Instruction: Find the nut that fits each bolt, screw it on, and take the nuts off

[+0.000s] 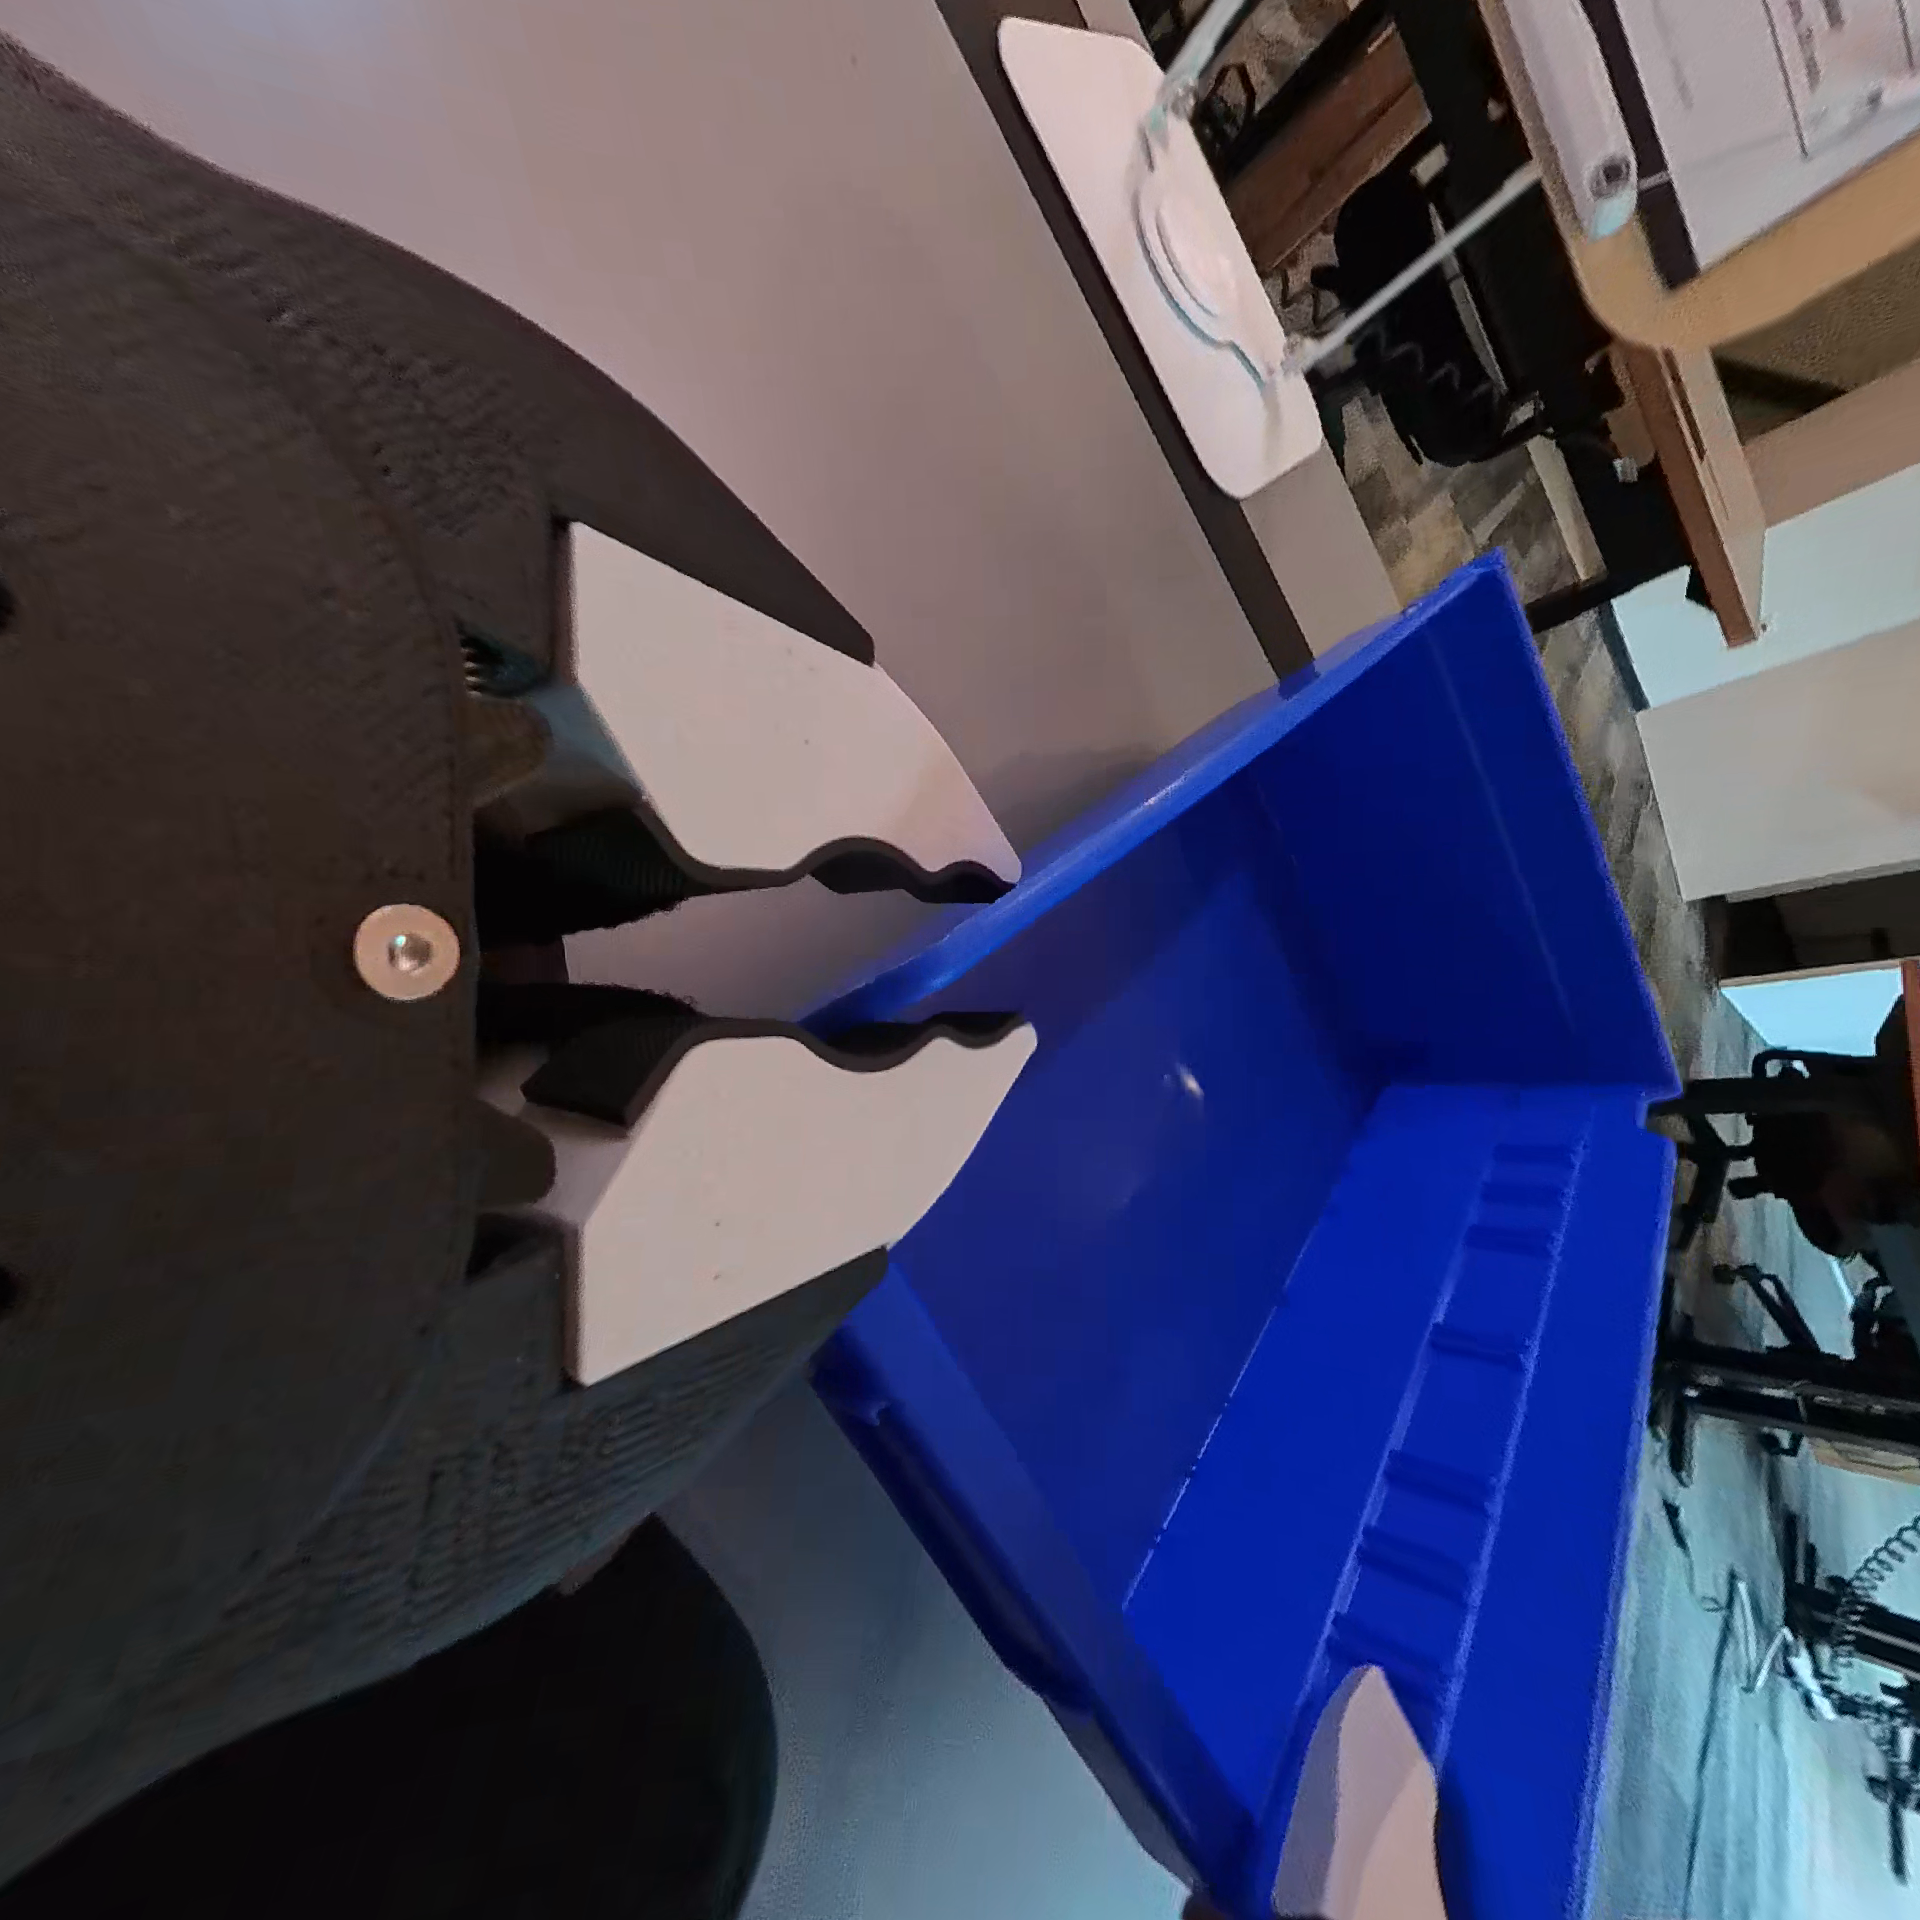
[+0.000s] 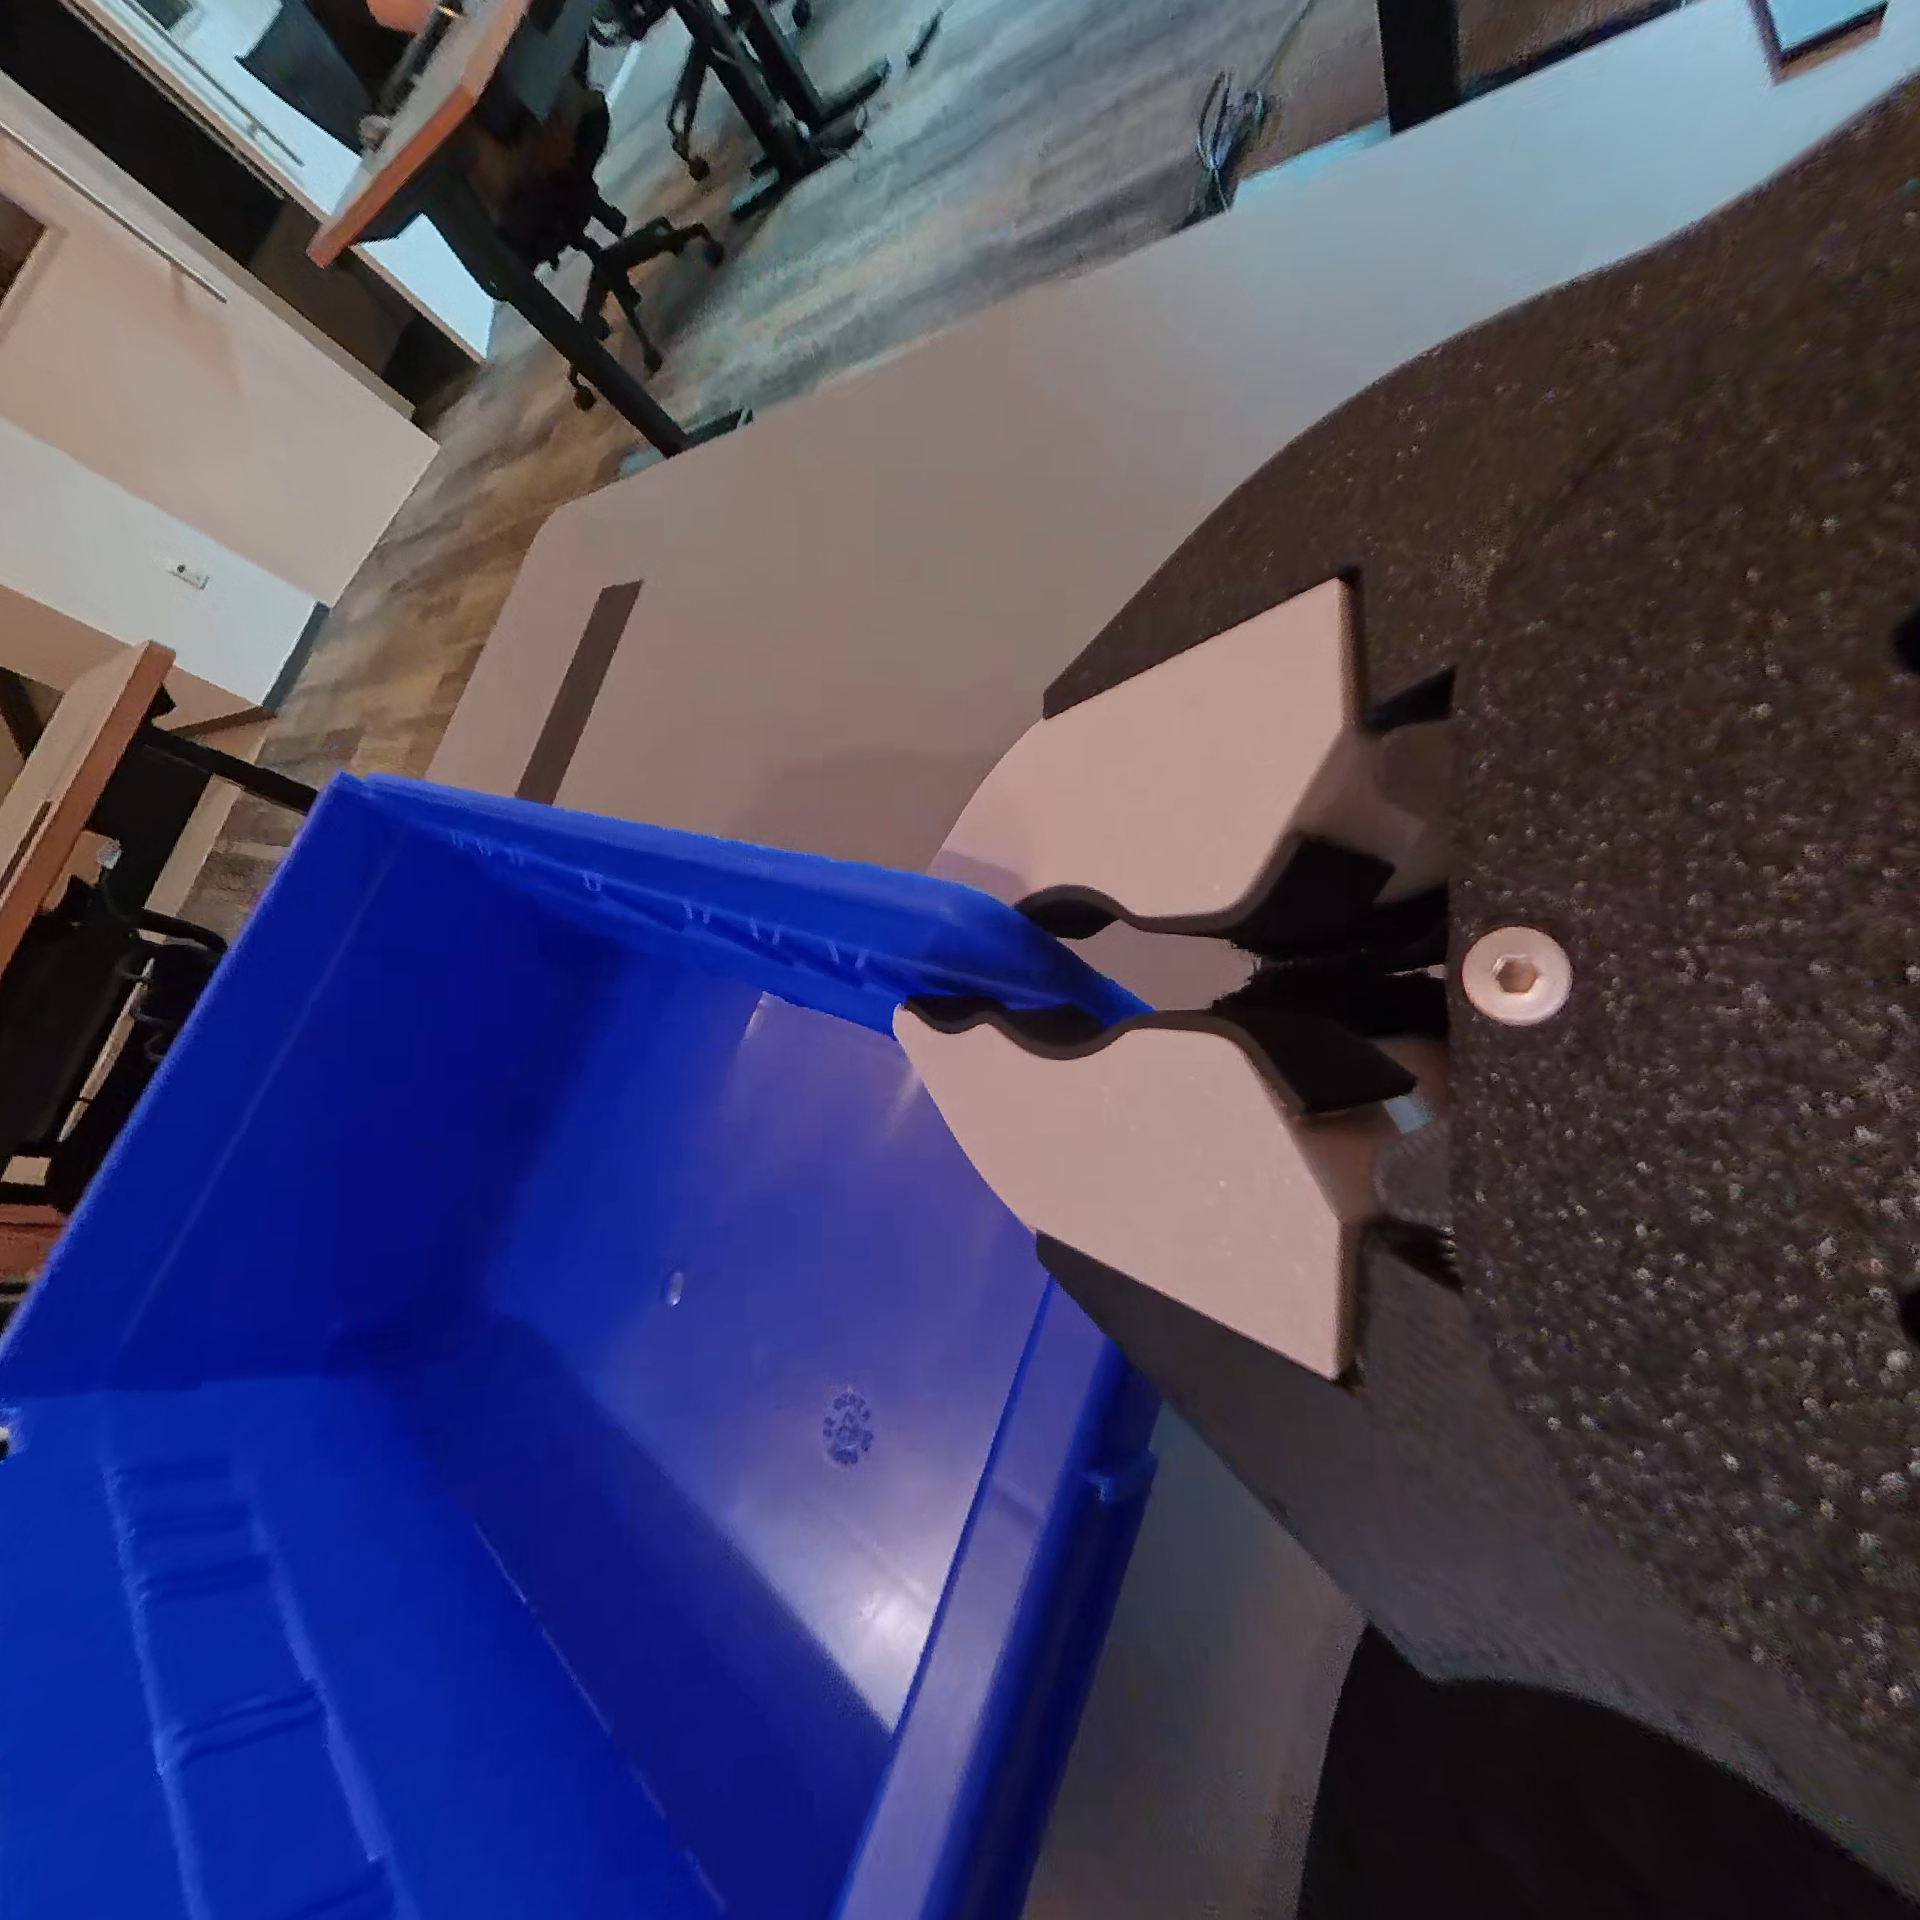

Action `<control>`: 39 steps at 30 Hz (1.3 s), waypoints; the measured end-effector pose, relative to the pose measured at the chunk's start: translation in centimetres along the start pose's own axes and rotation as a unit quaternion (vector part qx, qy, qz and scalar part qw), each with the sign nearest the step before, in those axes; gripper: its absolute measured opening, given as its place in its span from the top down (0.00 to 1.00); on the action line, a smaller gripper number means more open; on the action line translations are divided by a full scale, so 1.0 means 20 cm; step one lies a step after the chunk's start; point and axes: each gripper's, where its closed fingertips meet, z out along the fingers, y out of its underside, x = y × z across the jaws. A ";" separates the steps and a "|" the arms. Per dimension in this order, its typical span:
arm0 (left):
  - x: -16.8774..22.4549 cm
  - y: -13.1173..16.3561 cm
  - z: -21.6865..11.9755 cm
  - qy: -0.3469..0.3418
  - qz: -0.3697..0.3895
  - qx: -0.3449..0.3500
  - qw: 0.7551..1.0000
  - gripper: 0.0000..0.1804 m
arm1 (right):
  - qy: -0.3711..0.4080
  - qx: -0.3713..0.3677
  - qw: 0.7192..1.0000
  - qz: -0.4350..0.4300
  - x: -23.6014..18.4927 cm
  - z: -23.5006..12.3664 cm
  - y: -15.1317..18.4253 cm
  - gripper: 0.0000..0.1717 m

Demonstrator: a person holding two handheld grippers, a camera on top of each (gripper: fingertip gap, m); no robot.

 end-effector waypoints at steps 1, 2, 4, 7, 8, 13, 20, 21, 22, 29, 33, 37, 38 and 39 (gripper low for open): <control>0.04 0.00 0.01 0.003 0.002 -0.002 1.000 0.88 | 0.001 0.002 1.000 0.006 0.03 0.00 0.01 0.95; 0.07 0.00 0.03 0.009 0.000 -0.005 1.000 0.88 | 0.008 0.007 1.000 0.005 0.07 0.00 0.02 0.95; 0.14 0.01 0.05 0.022 -0.005 -0.009 1.000 0.87 | 0.018 0.016 1.000 -0.004 0.13 -0.01 0.02 0.96; 0.21 0.00 0.08 0.031 0.001 -0.007 1.000 0.87 | 0.020 0.019 1.000 -0.009 0.20 -0.01 0.05 0.96; 0.24 -0.01 0.09 0.033 0.003 -0.006 0.999 0.86 | 0.021 0.020 1.000 -0.009 0.22 -0.02 0.07 0.96; 0.39 -0.01 0.13 0.067 0.020 -0.010 0.997 0.82 | 0.027 0.017 0.999 0.003 0.33 -0.03 0.16 0.96; 0.46 0.00 0.15 0.088 0.031 -0.019 0.995 0.80 | 0.031 0.010 0.999 0.039 0.37 -0.04 0.26 0.96; 0.47 0.01 0.15 0.089 0.032 -0.019 0.995 0.80 | 0.032 0.011 0.999 0.040 0.38 -0.04 0.26 0.96; 0.48 0.01 0.15 0.098 0.034 -0.020 0.994 0.78 | 0.031 0.011 0.998 0.044 0.38 -0.04 0.27 0.96; 0.40 -0.08 0.00 0.126 0.017 0.043 0.991 0.39 | 0.037 0.029 0.997 0.069 0.42 -0.11 0.20 0.68; 0.14 -0.09 -0.21 0.090 0.003 0.079 0.993 0.40 | 0.078 0.069 0.992 0.073 0.44 -0.25 0.06 0.51; -0.35 -0.02 -0.46 -0.026 -0.002 0.090 0.996 0.41 | 0.067 0.143 0.985 0.063 0.26 -0.37 -0.17 0.52; -0.49 0.02 -0.53 -0.061 -0.006 0.087 0.994 0.43 | 0.056 0.153 0.985 0.058 0.19 -0.38 -0.22 0.52; -0.63 0.06 -0.60 -0.098 -0.010 0.082 0.992 0.43 | 0.043 0.163 0.984 0.052 0.11 -0.39 -0.28 0.53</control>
